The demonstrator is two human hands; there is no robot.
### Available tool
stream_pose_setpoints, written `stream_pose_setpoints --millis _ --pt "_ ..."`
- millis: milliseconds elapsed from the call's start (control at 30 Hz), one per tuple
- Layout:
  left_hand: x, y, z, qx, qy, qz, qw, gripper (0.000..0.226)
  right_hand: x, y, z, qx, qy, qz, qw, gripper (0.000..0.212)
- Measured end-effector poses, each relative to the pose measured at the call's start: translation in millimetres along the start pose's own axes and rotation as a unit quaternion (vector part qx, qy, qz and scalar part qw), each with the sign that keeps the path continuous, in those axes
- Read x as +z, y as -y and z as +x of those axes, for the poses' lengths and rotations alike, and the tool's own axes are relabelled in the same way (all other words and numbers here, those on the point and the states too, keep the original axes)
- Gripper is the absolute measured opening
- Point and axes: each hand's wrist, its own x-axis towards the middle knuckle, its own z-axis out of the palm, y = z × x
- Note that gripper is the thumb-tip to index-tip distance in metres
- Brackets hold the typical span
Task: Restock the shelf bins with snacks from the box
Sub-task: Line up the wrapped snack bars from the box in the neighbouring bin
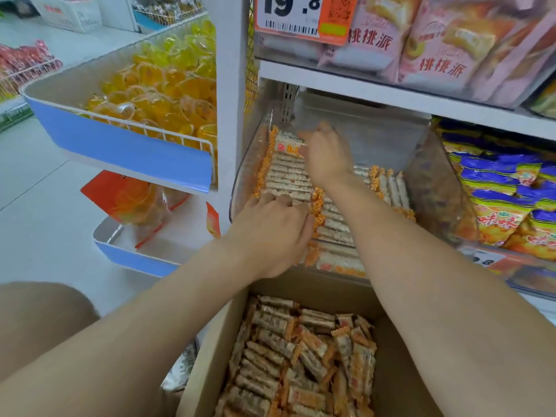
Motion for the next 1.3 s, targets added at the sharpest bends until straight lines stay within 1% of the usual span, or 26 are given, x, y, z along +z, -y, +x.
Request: stream_pose_setpoints --millis 67,133,233,333,433,467,533,633,667,733,800,867,967,1067,1200,1233,1300 --pt "0 -1 -1 0.004 -0.004 0.005 1.0 0.05 -3 -4 4 -0.024 0.012 0.02 0.999 0.032" --pt "0 -2 0 0.013 0.001 0.004 1.0 0.055 -5 -8 3 -0.037 0.015 0.035 0.999 0.031" --pt "2 1 3 0.029 0.015 0.009 0.999 0.058 -7 -13 1 -0.032 0.016 0.07 0.997 0.034" --pt "1 1 3 0.026 0.019 0.007 0.999 0.05 -9 -17 2 0.006 0.002 0.077 0.997 0.038" --pt "1 2 4 0.013 0.013 -0.012 1.0 0.046 -10 -12 3 0.089 -0.017 0.032 0.995 0.04" --pt "2 2 5 0.009 0.014 -0.02 1.0 0.043 -10 -9 3 0.1 -0.014 0.028 0.994 0.037" --pt "2 3 6 0.009 0.02 -0.022 1.0 0.039 -10 -2 4 0.069 0.012 0.037 0.997 0.029" --pt "3 3 5 0.026 0.017 -0.004 1.0 0.051 -10 1 0 0.014 0.015 0.016 1.0 0.023" --pt "2 3 4 0.034 0.014 0.004 0.999 0.054 -10 1 -2 0.013 0.004 -0.004 1.0 0.025" --pt "2 3 2 0.046 0.008 0.017 0.999 0.054 -9 4 -7 0.018 -0.018 -0.056 0.998 0.031" --pt "1 3 2 0.051 0.003 0.015 0.999 0.053 -13 11 -10 0.033 -0.03 -0.064 0.997 0.035" --pt "0 2 1 0.052 -0.008 0.006 0.999 0.052 -16 13 -10 0.028 -0.032 -0.054 0.998 0.043" --pt "-2 1 0 0.041 -0.03 -0.015 0.999 0.042 -19 13 -12 0.009 -0.009 -0.044 0.999 0.048" --pt "-7 0 -3 0.025 -0.048 -0.022 0.998 0.033 -23 11 -20 -0.016 0.036 -0.029 0.999 0.056" --pt "-11 1 -9 0.01 -0.072 -0.015 0.997 0.036 -32 6 -40 -0.022 0.074 0.002 0.997 0.068" --pt "-11 2 -10 0.012 -0.083 -0.021 0.996 0.038 -35 6 -47 -0.02 0.073 0.01 0.997 0.068" --pt "-12 2 -13 0.017 -0.107 -0.043 0.993 0.039 -44 5 -63 -0.018 0.059 0.021 0.998 0.061"
